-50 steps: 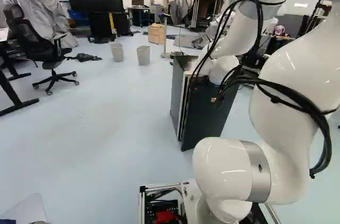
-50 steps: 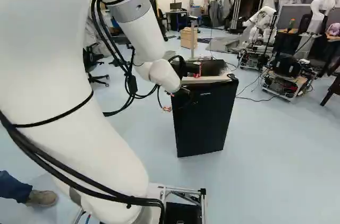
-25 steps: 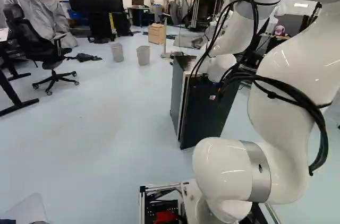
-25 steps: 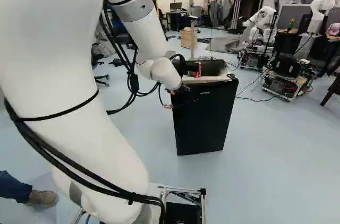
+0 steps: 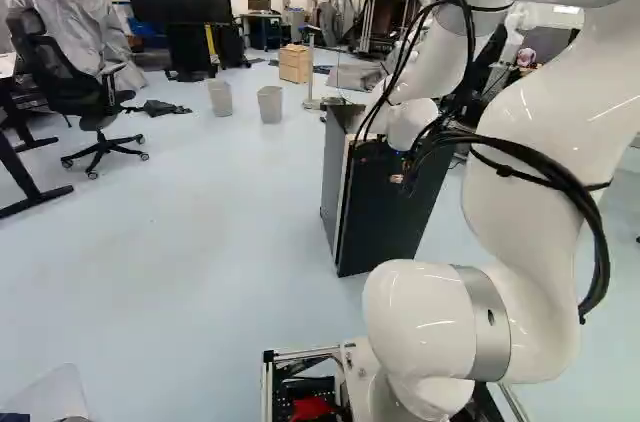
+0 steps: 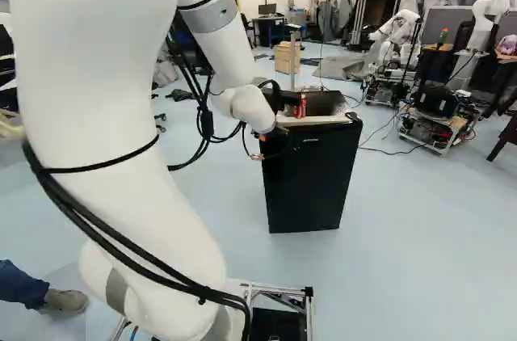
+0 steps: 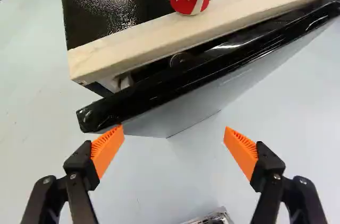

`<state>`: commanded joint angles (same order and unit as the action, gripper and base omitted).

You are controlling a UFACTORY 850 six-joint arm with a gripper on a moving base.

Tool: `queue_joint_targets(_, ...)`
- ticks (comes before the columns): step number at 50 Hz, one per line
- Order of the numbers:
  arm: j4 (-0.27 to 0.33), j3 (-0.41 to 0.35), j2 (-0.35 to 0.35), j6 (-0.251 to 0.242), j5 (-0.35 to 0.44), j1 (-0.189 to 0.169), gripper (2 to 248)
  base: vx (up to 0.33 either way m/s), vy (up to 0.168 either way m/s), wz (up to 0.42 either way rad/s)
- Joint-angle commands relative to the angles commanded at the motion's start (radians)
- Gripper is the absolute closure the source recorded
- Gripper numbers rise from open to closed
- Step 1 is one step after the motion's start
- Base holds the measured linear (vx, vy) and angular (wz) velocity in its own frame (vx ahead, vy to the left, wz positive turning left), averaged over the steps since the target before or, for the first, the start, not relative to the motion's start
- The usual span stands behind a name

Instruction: Grab a drink from the fridge

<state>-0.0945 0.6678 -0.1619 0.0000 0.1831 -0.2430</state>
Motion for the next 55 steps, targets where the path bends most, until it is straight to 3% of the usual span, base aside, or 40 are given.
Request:
queue_joint_targets(30, 0.0, 0.068, -0.058, 0.0, 0.0, 0.023, 3, 0.0, 0.0, 0.0)
queue_joint_targets(55, 0.0, 0.015, -0.013, 0.0, 0.0, 0.016, 3, 0.0, 0.0, 0.0)
